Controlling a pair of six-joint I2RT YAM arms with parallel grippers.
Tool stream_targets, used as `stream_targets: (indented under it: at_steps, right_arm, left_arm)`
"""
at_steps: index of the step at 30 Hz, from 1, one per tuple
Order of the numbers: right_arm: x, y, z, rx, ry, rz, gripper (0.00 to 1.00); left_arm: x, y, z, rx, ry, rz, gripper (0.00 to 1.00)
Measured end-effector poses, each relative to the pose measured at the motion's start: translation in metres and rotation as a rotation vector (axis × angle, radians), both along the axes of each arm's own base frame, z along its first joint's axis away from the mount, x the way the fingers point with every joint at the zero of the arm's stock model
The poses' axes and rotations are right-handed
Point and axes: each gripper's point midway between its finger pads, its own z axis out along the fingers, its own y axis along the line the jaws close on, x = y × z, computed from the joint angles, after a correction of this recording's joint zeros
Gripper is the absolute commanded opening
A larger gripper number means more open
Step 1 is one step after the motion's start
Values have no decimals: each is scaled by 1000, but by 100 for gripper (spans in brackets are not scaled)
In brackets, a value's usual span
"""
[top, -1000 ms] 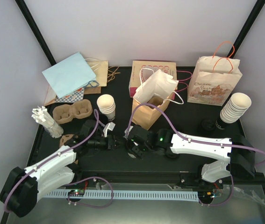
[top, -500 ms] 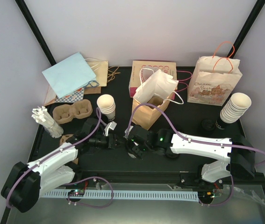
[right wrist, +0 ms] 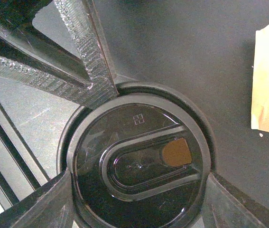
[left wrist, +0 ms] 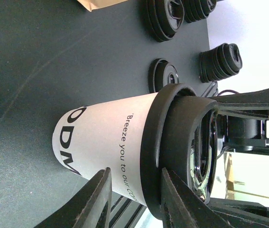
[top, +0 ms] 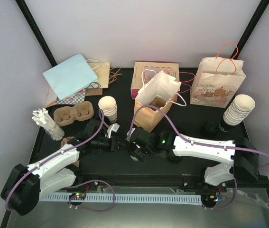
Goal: Pack the takeout coffee
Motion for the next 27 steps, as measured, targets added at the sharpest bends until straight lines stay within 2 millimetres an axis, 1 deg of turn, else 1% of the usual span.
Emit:
stream_targets:
  at_steps: [3,5,10,11,17,19,21,24,27]
  right_arm:
    - [0,0,0,-1,-1,-4,60]
    - [0,0,0,-1,-3,-7,58]
    - [0,0,1,3,-8,-20,58]
    - [0,0,1,4,-7,-23,58]
    - [-1,-6,2,-6,-2,-50,58]
    - [-3,-12,3,-17,1,-59,59]
    - [-4,-19,5,-30,4,-75,59]
    - [-3,-29,19,-26,-8,-101,59]
    - [-1,-31,47,21,-27,-122,60]
  left_arm:
    - [0,0,1,4,-4,3,30]
    - [1,1,4,4,-20,10,32]
    - [-1,8,12,36,-54,47,47]
    - [-1,9,15,38,-61,52,49]
    - [4,13,47,21,-137,87,50]
    - [4,14,50,20,-142,90,50]
    - [2,16,50,28,-137,94,51]
    - [1,18,51,38,-133,99,51]
    - [3,19,61,40,-148,106,51]
